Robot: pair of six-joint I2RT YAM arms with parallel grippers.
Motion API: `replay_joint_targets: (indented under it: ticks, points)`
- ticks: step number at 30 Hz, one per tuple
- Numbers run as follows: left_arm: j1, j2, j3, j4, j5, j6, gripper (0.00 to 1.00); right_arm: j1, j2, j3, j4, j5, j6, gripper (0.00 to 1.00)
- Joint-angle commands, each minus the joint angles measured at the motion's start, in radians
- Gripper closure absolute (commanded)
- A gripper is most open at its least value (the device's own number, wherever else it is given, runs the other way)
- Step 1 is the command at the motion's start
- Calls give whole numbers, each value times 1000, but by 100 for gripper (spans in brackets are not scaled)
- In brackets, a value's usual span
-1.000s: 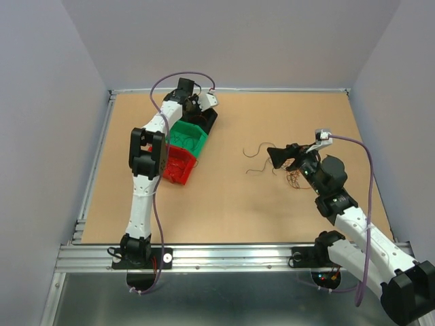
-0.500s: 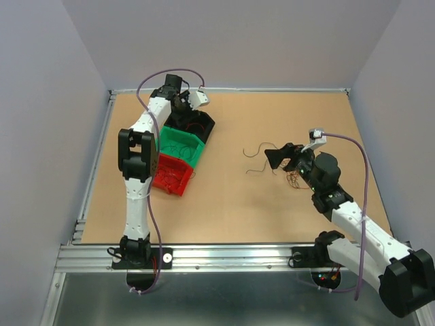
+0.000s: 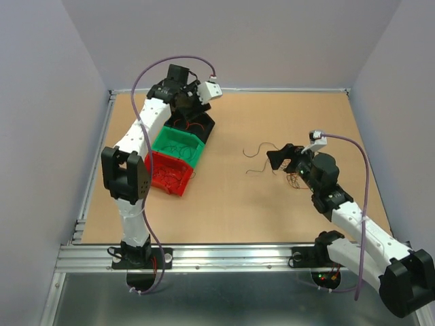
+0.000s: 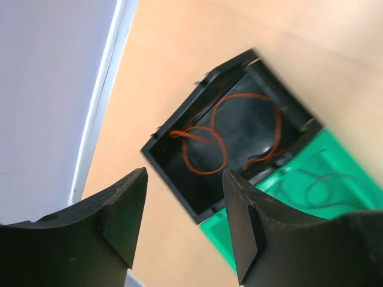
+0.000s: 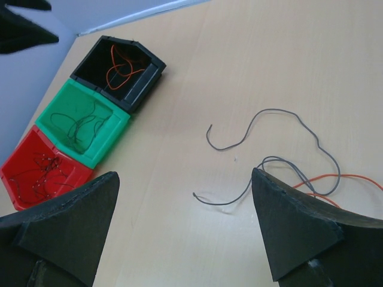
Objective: Untangle the cables
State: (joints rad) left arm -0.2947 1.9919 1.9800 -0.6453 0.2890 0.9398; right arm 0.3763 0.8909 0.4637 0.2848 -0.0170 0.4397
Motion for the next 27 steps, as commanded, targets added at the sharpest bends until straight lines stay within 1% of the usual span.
replay_joint_targets:
  ticks: [1, 2, 3, 4, 5, 6, 7, 10, 11, 13, 16, 23, 27]
  points:
    - [-147, -128, -179, 82, 47, -61, 30, 6, -53, 47, -33, 120, -7, 4]
    - [-185, -139, -219, 122, 48, -70, 29, 6, -53, 44, -39, 143, -3, 3]
    - [-252, -143, -280, 157, 47, -91, 28, 6, -78, 41, -50, 194, 4, 2]
    - [-291, -133, -299, 218, 39, -105, 28, 6, -92, 36, -58, 222, 11, 1]
    - [-322, -119, -308, 240, 27, -120, 27, 6, -108, 26, -67, 248, 14, 1]
    - [-375, -99, -302, 257, 29, -136, 27, 6, -139, 24, -76, 297, 14, 1]
    - [-395, -55, -291, 268, 36, -166, 27, 6, -153, 21, -100, 319, 16, 1]
    - [-458, 31, -241, 283, 71, -211, 15, 6, -191, 23, -148, 383, 8, 1]
    - [-474, 47, -237, 297, 56, -219, 13, 6, -198, 23, -157, 396, 7, 1]
    - [-512, 82, -234, 321, 39, -222, 12, 4, -216, 23, -171, 404, -1, 1]
    - [-538, 117, -227, 332, 24, -217, 11, 6, -242, 16, -180, 405, -7, 1]
    - [-540, 209, -165, 319, 52, -219, 10, 6, -308, -2, -188, 387, -10, 1]
    - [-538, 281, -101, 299, 20, -225, 10, 6, -328, -5, -193, 381, -10, 1]
